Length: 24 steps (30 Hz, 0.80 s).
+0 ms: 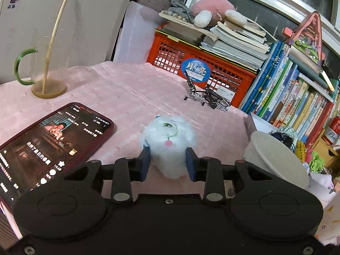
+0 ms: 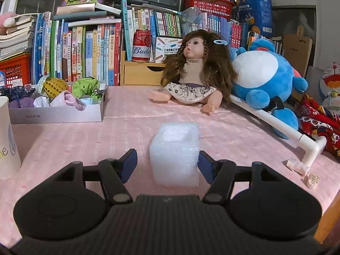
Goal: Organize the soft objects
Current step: 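Grasp the white fluffy plush with the left gripper while the right gripper grasps the white foam block, then carry the plush with the left gripper while the right gripper carries the foam block to the box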
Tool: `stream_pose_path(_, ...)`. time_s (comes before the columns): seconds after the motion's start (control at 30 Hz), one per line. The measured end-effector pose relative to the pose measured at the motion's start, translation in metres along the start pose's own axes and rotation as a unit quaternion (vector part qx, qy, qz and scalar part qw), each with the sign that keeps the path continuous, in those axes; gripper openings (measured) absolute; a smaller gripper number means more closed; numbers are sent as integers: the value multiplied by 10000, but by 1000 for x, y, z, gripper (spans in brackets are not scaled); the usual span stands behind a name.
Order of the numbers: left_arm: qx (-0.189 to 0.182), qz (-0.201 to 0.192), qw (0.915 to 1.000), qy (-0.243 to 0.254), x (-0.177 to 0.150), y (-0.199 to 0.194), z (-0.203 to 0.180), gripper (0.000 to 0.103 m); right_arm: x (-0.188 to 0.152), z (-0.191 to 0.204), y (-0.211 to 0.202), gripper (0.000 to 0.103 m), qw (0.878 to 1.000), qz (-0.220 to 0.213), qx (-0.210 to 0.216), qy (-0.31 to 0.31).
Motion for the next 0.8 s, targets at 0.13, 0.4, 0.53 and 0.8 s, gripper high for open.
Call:
stream_pose_path(0.13,-90,75,9999,-18,-4,-10,3,23,0,1,0,51,10000,-13,29,4)
stream_pose_path(0.4,-222,61,9997,32,-7,-35,7,0,1,4,-4,50,9999,-117,109,20)
stream_pose_path(0.53,-323,-20,9994,130,-6,-47,7,0,4,5,-8,50,9997,-189,167,59)
stream_pose_path(0.8,-149,-106,9997,-186,4,-36,15,20,6,6,-11,51,9995,-226,197,52)
Point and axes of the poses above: each gripper's, at about its wrist camera, not at the fingertips, and y roughly the way its jaws point, z to its left, x to its top, the point moved 7 cm from there along y, roughly the way its jaws point, and after that the axes turned 6 degrees about -z, right-handed, at the moved point
